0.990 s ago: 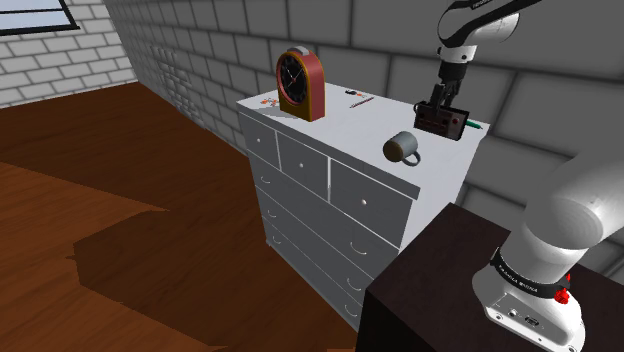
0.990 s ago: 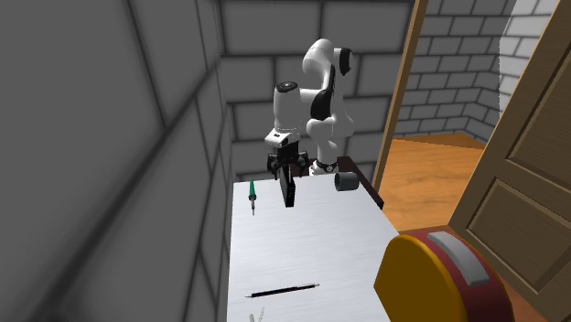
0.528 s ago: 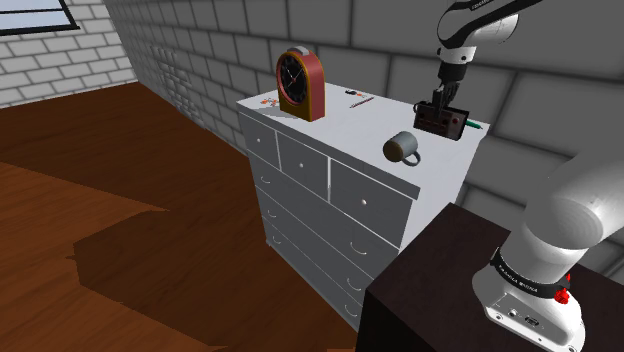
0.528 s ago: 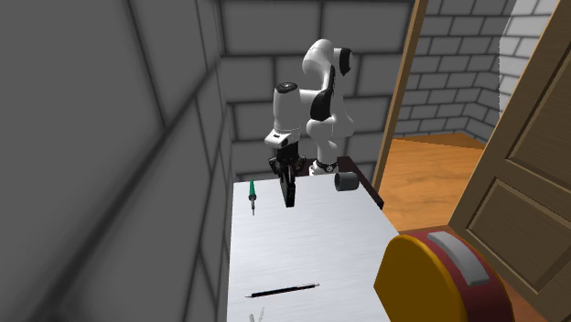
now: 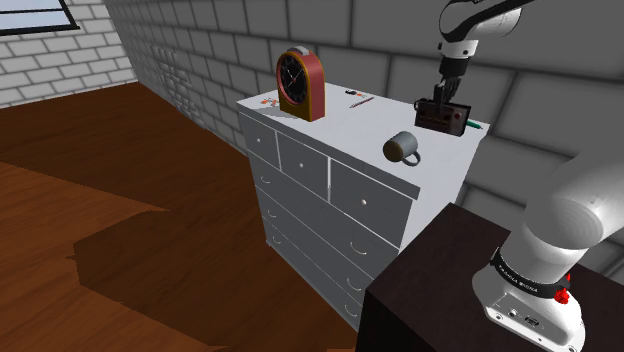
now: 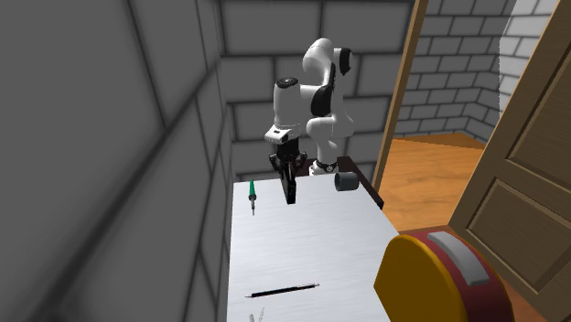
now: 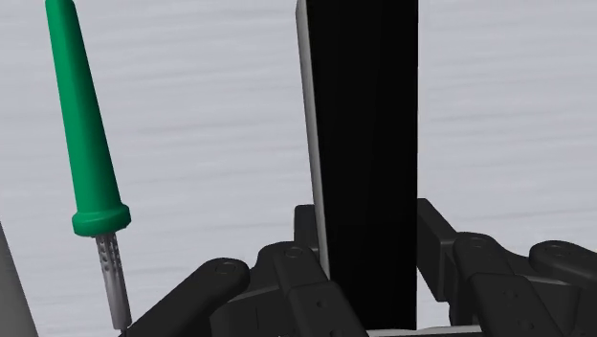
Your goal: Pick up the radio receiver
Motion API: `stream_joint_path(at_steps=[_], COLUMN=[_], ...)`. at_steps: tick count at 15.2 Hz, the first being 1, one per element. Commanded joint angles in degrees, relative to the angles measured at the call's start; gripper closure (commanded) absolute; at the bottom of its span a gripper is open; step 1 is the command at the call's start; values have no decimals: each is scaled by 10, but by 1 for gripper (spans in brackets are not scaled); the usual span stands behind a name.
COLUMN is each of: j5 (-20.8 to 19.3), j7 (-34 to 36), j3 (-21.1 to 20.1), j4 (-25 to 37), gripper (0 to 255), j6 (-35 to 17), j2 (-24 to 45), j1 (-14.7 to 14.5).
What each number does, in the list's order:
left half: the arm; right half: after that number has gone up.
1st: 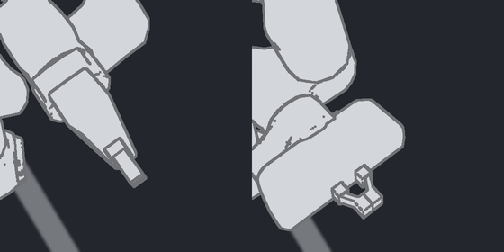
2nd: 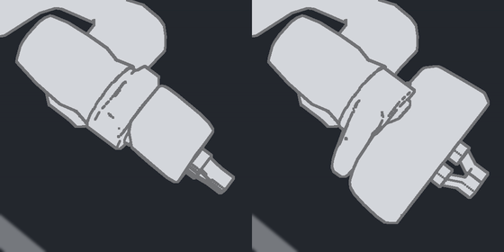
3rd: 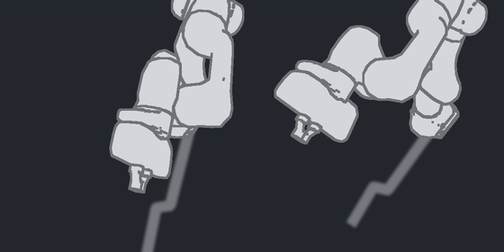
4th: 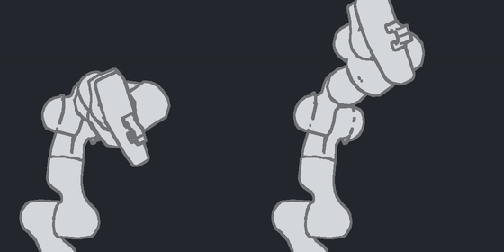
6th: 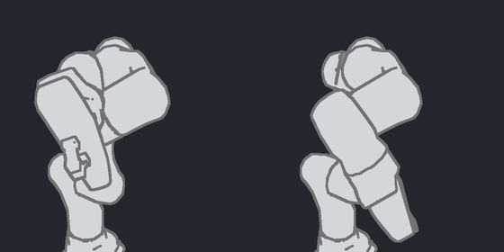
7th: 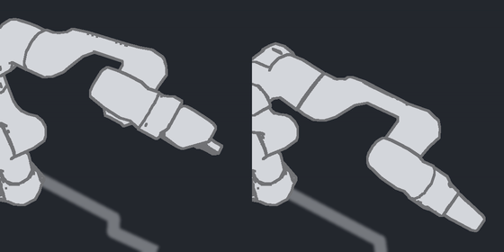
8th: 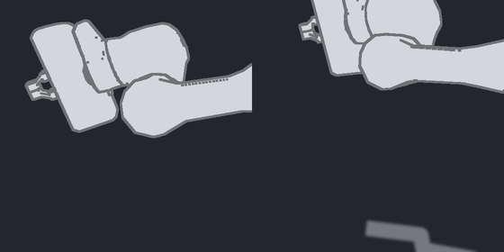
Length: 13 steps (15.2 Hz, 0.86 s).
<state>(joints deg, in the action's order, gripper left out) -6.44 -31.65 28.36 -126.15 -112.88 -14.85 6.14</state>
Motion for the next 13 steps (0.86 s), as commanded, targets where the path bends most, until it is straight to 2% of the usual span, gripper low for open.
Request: stream_joint_path(at_steps=[1, 11, 13], j5=[0, 0, 0], j7=[0, 3, 3], j3=[-1, -9, -9], j4=[13, 81, 82], gripper=[255, 255, 255], j6=[15, 93, 94], j2=[-2, -12, -12], j1=[0, -2, -2])
